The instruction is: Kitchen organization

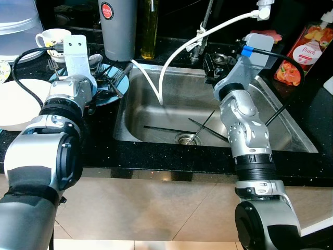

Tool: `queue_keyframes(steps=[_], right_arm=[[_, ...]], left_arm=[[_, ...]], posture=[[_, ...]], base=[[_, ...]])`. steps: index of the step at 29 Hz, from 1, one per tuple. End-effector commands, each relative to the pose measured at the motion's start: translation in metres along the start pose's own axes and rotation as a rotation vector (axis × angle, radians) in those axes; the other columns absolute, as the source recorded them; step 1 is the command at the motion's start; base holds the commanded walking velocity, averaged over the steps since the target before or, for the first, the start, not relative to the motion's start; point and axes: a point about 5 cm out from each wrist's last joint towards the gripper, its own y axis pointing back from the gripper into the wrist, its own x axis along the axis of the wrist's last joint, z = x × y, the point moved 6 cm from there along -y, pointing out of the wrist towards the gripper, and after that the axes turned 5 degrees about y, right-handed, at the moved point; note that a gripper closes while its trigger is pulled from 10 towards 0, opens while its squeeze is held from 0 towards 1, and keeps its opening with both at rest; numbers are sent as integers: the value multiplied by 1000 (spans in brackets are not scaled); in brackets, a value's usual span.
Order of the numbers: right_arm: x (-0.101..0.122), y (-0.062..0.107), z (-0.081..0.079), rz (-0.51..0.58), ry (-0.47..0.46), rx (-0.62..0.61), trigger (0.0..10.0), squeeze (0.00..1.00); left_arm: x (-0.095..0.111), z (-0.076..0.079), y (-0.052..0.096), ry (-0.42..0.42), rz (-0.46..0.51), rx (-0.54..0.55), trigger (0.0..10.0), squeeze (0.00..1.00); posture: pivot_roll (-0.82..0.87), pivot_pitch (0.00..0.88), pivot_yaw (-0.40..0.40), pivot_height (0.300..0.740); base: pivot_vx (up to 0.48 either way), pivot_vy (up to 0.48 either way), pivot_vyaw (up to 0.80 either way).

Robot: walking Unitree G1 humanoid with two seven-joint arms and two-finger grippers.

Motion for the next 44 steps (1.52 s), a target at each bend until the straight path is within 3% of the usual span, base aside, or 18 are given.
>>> queue_keyframes(steps=[1,7,8,15,16,18,19,21,22,30,31,32,33,37,39,41,44], right_arm=[[0,2,5,2,-12,-17,10000,0],[0,2,5,2,-12,-17,10000,0],[0,2,4,3,-13,-14,10000,0],[0,2,4,3,-13,-13,10000,0],[0,2,4,3,-13,-12,10000,0],[0,2,3,3,-13,-9,10000,0],[0,2,2,3,-13,-6,10000,0],[0,2,2,3,-13,-6,10000,0],[0,2,2,3,-14,-4,10000,0],[0,2,2,3,-14,-4,10000,0],[0,2,2,3,-14,-4,10000,0],[0,2,1,3,-14,-5,10000,0],[0,2,1,3,-14,-5,10000,0],[0,2,1,3,-14,-5,10000,0],[-1,3,3,0,-15,-11,10000,0],[-2,3,3,-2,-16,-14,10000,0],[-2,3,4,-2,-16,-14,10000,0]], left_arm=[[-17,3,-2,-14,-61,-8,0,0],[-16,4,-1,-16,-56,-12,0,0],[10,12,1,-42,68,-36,2392,0],[21,16,3,-54,120,-48,2392,0],[31,22,5,-75,170,-73,10000,0],[40,30,8,-115,225,-99,10000,0],[51,41,13,-168,293,-138,10000,0],[52,43,14,-178,304,-148,10000,0],[52,46,14,-181,309,-160,10000,714],[52,46,14,-182,314,-164,10000,714],[50,46,13,-186,306,-164,10000,451],[48,46,13,-188,300,-164,10000,451],[47,45,12,-197,296,-162,10000,16],[47,44,12,-208,296,-159,10000,16],[19,20,2,-245,155,-63,10000,0],[0,6,-1,-230,51,-18,10000,0],[-3,1,-2,-235,37,2,9333,0]], posture=[[210,62,-71,740],[210,62,-71,740],[212,52,-73,740],[212,52,-73,740],[211,48,-74,740],[211,44,-74,740],[212,44,-75,740],[212,44,-75,740],[212,44,-75,740],[212,44,-75,740],[213,46,-74,740],[213,46,-74,740],[213,47,-73,740],[213,47,-73,740],[212,54,-68,740],[212,57,-68,740],[212,58,-68,740]], base=[[0,0,0],[0,0,0],[0,0,0],[0,0,0],[0,0,0],[0,0,0],[0,0,0],[0,0,0],[0,0,0],[0,0,0],[0,0,0],[0,0,0],[0,0,0],[0,0,0],[0,0,0],[0,0,0],[0,0,0]])
